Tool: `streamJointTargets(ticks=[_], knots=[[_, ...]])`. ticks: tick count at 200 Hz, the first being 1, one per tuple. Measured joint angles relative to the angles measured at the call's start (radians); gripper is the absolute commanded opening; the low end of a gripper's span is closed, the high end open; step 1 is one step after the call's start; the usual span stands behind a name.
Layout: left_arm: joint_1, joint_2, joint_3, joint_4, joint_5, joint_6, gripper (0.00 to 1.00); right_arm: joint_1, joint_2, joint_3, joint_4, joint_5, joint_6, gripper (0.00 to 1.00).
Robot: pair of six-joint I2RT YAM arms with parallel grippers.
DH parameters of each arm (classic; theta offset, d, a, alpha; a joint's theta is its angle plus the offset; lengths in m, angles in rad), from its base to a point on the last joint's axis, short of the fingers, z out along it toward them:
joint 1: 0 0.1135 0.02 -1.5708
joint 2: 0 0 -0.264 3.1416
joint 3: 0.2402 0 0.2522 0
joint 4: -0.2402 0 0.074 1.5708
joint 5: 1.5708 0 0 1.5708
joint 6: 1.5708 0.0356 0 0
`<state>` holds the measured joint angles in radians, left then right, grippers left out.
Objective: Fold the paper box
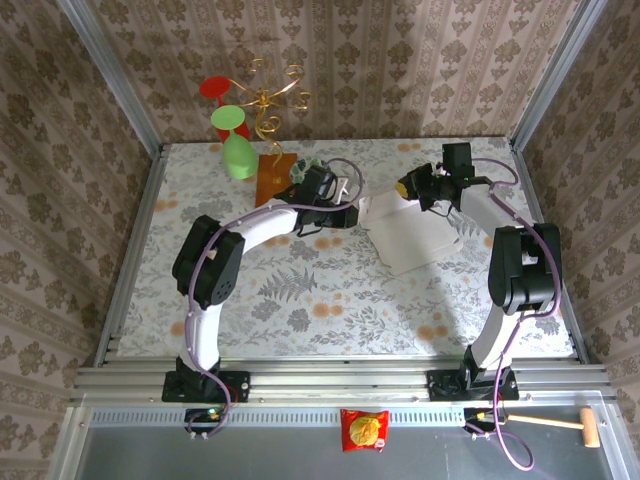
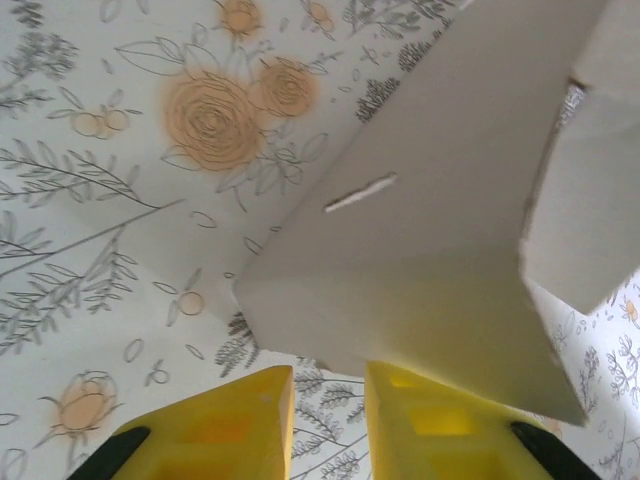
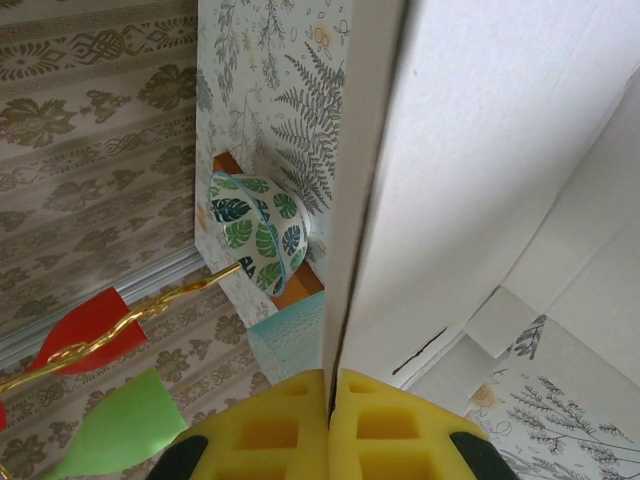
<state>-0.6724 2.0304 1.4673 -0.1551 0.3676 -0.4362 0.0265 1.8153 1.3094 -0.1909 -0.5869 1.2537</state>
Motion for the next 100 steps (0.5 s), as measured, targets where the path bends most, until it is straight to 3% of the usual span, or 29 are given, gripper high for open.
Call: streamJointTargets(ticks=[55, 100], knots=[[-0.007, 0.000, 0.000, 0.042, 0.014, 0.045, 0.33, -0.005, 0.000, -0.007, 0.008, -0.024, -0.046, 0.00], [-0.007, 0.008, -0.021, 0.111, 0.044, 0.126, 0.29, -0.011, 0.026, -0.008, 0.050, -0.069, -0.087, 0.00]])
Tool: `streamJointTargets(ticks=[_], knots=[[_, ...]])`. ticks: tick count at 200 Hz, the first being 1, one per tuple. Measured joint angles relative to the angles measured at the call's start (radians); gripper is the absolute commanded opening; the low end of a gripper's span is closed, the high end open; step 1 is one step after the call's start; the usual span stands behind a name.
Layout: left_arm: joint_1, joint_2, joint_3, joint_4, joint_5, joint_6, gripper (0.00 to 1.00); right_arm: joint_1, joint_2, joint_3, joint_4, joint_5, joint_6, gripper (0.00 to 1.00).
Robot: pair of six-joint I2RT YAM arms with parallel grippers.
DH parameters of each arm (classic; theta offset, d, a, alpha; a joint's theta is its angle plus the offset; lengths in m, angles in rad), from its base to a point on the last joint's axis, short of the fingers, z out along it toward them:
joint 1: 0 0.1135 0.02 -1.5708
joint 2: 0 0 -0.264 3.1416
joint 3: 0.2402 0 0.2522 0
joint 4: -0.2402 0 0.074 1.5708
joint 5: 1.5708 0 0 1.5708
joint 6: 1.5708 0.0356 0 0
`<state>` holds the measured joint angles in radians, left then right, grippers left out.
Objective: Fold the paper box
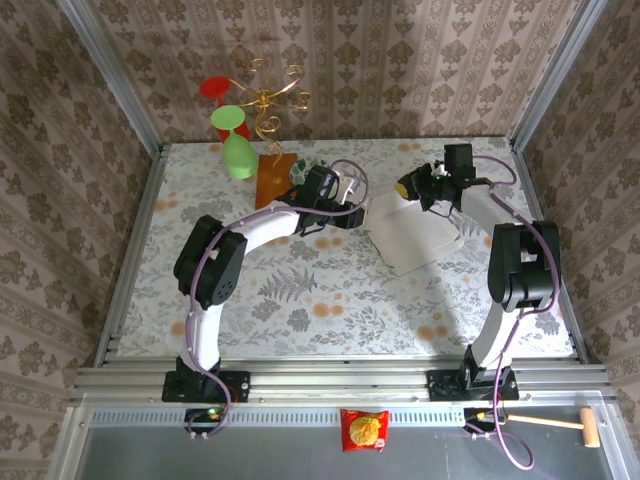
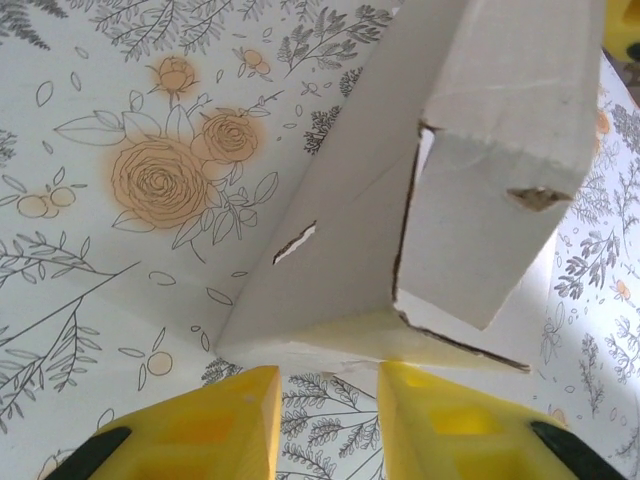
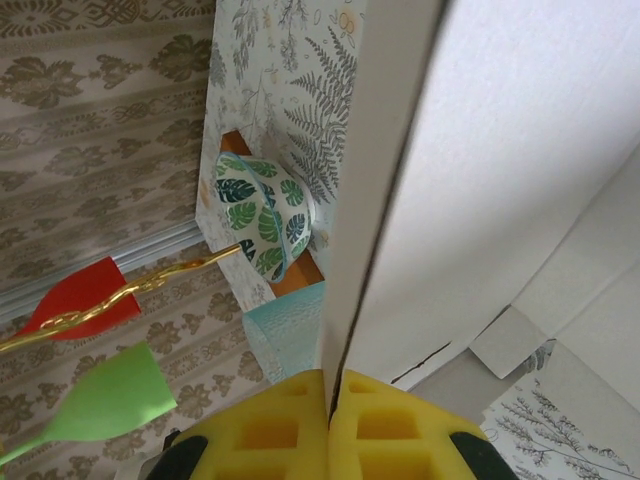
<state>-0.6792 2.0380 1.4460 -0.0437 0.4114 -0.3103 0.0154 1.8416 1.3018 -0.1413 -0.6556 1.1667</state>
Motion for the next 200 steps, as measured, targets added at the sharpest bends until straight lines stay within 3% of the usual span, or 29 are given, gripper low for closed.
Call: streamJointTargets(ticks=[90, 200], knots=[[0.013, 0.011, -0.095, 0.180, 0.101, 0.147, 0.28, -0.018, 0.017, 0.006, -0.002, -0.068, -0.088, 0.00], [-0.002, 0.042, -0.112, 0.309, 0.093, 0.099, 0.23, -0.034, 0.019, -0.038, 0.116, -0.081, -0.032, 0.00]])
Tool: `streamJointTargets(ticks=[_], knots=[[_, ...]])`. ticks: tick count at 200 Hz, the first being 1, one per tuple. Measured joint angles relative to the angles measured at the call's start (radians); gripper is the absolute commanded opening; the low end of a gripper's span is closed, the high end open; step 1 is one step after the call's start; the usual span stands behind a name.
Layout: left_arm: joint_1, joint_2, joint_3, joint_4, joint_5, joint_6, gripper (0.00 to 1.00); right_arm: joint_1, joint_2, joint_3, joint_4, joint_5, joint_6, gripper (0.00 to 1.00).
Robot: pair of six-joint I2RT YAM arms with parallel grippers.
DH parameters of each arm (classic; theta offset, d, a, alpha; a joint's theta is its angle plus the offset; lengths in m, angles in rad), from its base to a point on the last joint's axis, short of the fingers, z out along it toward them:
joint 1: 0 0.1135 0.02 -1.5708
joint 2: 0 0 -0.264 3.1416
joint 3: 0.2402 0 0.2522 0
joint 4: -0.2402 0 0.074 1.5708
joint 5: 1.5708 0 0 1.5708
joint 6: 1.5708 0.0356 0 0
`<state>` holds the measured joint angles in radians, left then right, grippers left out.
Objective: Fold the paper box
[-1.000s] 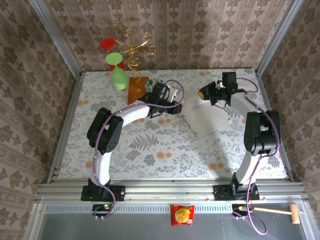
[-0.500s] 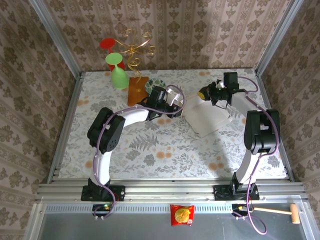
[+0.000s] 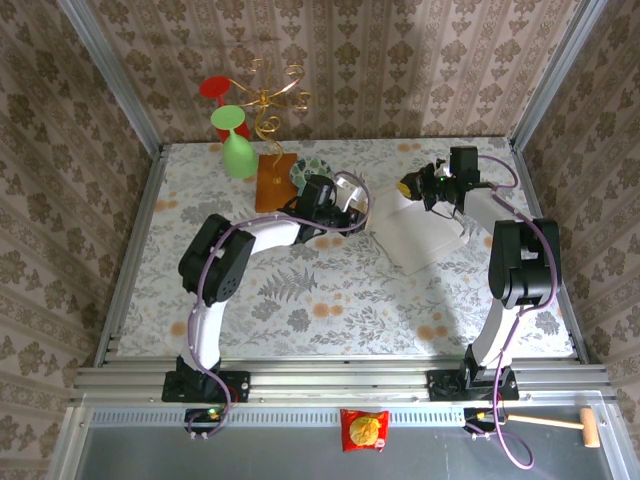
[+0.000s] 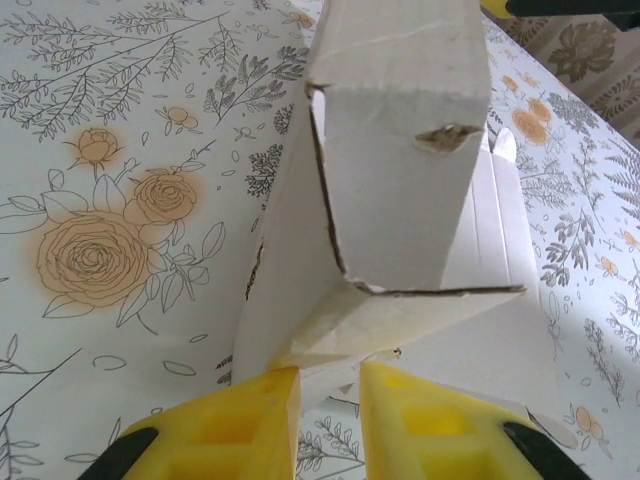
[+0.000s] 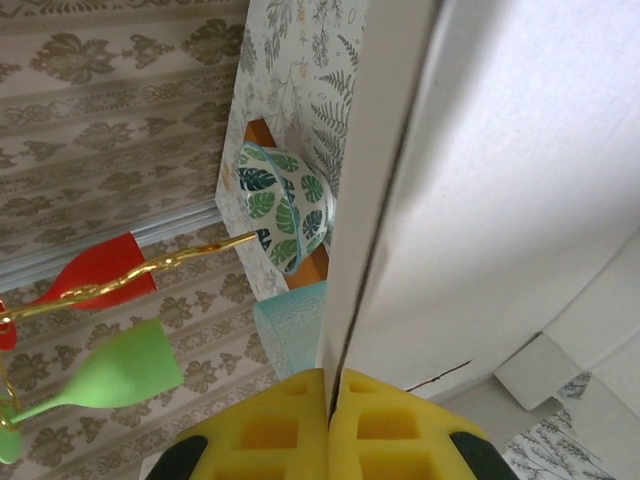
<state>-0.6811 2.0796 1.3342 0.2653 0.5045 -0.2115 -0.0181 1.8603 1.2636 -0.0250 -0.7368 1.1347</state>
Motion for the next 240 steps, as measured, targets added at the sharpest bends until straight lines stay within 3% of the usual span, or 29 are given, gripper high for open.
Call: streamJointTargets(ticks=[240], knots=[[-0.059, 0.076, 0.024, 0.200, -0.133, -0.183, 0.26, -0.010, 0.000, -0.076, 0.199, 0.069, 0.157, 0.00]])
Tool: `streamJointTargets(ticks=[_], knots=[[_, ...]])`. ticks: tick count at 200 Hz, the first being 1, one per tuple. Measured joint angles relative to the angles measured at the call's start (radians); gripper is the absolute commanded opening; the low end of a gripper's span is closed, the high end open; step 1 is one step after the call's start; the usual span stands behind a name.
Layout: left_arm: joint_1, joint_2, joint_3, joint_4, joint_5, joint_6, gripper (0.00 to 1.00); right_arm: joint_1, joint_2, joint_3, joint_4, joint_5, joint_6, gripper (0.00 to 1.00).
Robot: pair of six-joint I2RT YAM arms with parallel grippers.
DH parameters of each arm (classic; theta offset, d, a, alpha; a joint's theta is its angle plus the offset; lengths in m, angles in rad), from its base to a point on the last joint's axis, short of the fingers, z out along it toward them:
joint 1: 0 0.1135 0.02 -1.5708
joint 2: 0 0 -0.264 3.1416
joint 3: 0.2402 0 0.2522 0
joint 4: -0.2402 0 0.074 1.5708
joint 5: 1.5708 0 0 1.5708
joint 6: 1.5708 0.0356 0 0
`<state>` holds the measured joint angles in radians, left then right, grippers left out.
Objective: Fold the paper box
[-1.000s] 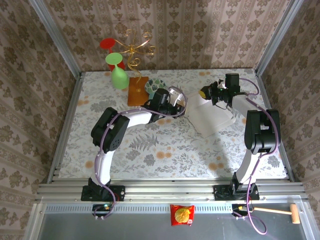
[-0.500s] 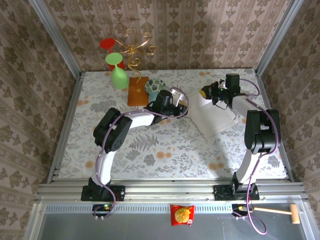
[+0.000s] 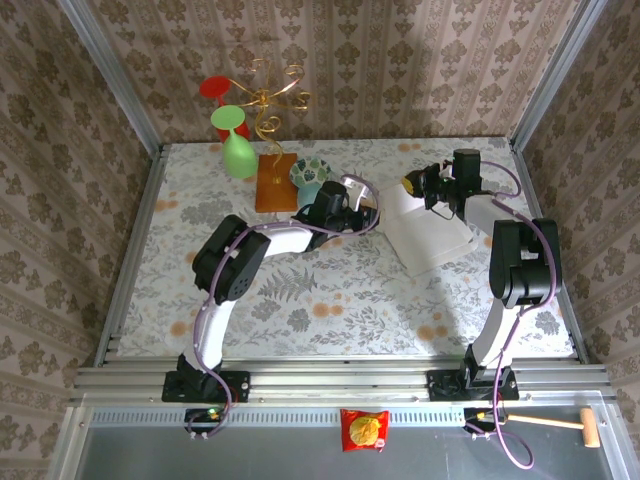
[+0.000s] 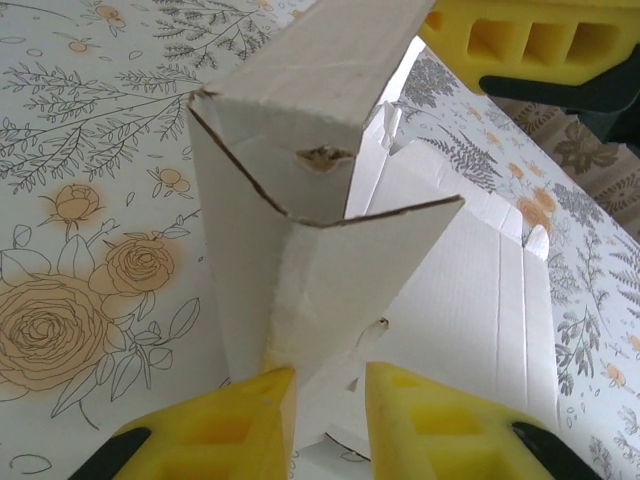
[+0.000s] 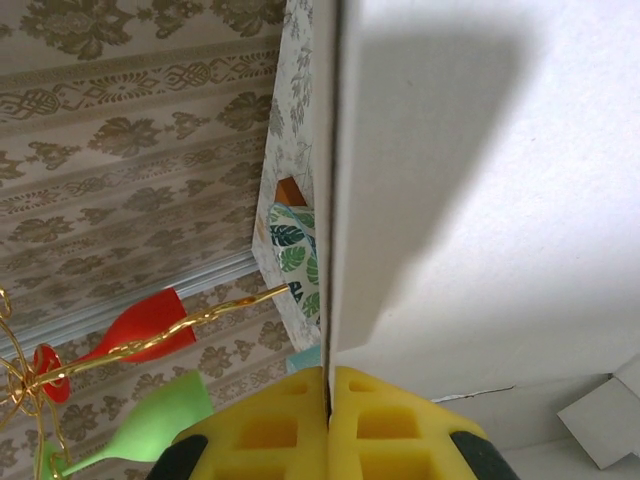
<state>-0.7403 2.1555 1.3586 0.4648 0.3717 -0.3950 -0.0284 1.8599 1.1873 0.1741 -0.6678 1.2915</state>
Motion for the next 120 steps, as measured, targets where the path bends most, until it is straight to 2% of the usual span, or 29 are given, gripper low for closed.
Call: streamJointTargets(ticks=[60, 120], knots=[[0.000, 0.017, 0.023, 0.005, -0.003, -0.052, 0.25, -0.002, -0.011, -0.024, 0.029, 0.034, 0.068, 0.00], [0.015, 0.017, 0.029, 0.007, -0.019, -0.071, 0.25, 0.000, -0.064, 0.039, -0.156, 0.068, 0.077, 0.00]])
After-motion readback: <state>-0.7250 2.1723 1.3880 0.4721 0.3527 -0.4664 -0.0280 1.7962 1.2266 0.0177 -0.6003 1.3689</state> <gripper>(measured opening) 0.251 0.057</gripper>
